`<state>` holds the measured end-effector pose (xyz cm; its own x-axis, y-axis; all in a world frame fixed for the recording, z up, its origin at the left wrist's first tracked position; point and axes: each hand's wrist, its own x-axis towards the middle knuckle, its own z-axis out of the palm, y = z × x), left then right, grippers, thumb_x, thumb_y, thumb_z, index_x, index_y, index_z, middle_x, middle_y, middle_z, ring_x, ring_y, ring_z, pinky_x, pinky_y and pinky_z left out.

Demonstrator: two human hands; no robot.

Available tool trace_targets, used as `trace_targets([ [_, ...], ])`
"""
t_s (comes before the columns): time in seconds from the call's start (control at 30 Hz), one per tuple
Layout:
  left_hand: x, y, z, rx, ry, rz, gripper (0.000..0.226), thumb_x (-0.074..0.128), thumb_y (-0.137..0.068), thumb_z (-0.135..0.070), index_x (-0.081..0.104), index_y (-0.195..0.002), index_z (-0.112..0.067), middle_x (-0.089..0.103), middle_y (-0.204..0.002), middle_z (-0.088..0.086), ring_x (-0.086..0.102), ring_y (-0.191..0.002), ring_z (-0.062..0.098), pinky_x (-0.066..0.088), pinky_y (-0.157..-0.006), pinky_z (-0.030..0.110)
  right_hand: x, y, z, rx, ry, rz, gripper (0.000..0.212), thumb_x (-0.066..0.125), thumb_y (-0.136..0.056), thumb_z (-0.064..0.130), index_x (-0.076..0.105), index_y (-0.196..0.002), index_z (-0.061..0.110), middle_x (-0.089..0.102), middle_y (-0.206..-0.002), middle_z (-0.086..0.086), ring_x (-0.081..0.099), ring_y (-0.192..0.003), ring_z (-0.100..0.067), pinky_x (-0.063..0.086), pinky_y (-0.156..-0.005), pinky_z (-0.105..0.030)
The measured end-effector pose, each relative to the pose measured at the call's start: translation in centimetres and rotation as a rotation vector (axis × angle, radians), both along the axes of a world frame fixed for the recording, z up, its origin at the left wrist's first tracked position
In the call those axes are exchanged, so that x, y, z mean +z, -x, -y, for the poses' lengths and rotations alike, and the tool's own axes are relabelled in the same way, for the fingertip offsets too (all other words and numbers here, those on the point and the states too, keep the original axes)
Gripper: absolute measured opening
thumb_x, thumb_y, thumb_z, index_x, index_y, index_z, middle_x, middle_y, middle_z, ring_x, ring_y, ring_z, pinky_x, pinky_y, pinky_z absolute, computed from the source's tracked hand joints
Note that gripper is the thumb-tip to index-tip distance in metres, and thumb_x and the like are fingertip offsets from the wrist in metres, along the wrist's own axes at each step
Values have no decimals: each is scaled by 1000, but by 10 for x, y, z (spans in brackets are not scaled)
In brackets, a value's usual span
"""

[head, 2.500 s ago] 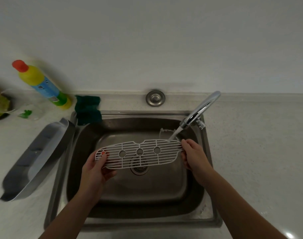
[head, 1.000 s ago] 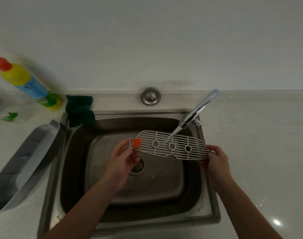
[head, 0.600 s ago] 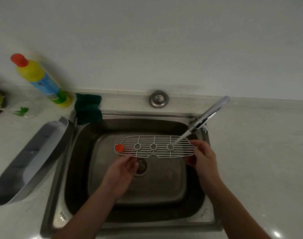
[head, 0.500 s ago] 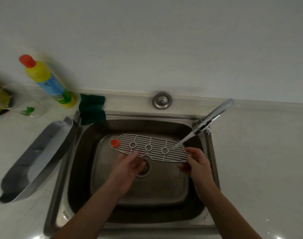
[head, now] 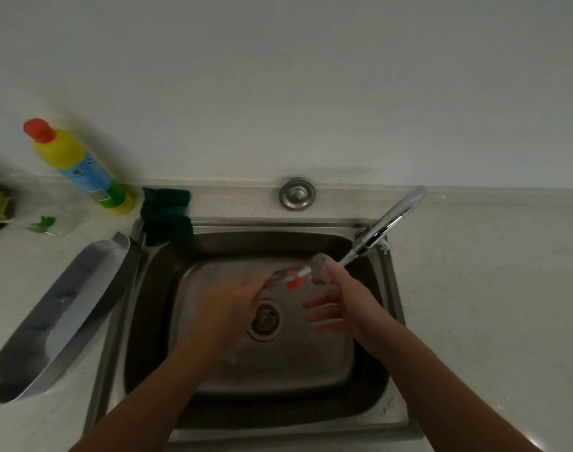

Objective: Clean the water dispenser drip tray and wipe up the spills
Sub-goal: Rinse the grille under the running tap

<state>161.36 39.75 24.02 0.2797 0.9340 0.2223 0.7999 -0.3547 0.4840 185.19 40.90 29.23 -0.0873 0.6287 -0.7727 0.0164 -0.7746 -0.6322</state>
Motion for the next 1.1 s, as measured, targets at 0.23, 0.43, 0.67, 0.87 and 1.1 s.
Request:
trace_targets([
  [0.23, -6, -15, 12, -150, -78, -214, 71, 98, -61, -19, 71, -126, -11, 78, -114, 12, 77, -97, 27, 63, -82, 42, 6, 14, -5, -27, 7, 2, 30, 73, -93, 27, 65, -120, 17, 75, -110, -13, 79, -83, -23, 61, -62, -32],
  [0.43, -32, 5, 12, 98, 273, 133, 71, 79, -85, -15, 49, -148, -28, 49, -148, -8, 44, -133, 3, 35, -109, 18, 6, -10, 0, 102, -142, 66, 28, 62, -100, 13, 64, -125, 25, 76, -110, -7, 78, -82, -19, 60, -64, -29],
  [0.67, -32, 12, -15, 635, 882, 1249, 27, 50, -106, -30, 70, -122, -20, 75, -120, 8, 72, -109, 26, 59, -90, 43, 10, -48, -6, 290, -289, -30, 34, 55, -103, 11, 64, -129, 32, 76, -117, 3, 75, -106, -23, 62, -82, -29],
  [0.87, -19, 11, -19, 685, 825, 1337, 21, 56, -103, -17, 75, -109, -21, 78, -109, 9, 75, -94, 21, 61, -75, 38, -6, -61, -14, 187, -341, 197, 20, 65, -99, 17, 67, -116, 27, 79, -106, 0, 78, -94, -17, 61, -73, -23],
  [1.1, -11, 4, 0, 696, 872, 1545, 30, 47, -107, -24, 68, -127, -15, 76, -119, 10, 74, -103, 23, 61, -85, 39, -20, -62, -16, -449, -194, 36, 16, 62, -97, 9, 71, -110, 6, 78, -100, -13, 78, -84, -21, 62, -72, -32],
])
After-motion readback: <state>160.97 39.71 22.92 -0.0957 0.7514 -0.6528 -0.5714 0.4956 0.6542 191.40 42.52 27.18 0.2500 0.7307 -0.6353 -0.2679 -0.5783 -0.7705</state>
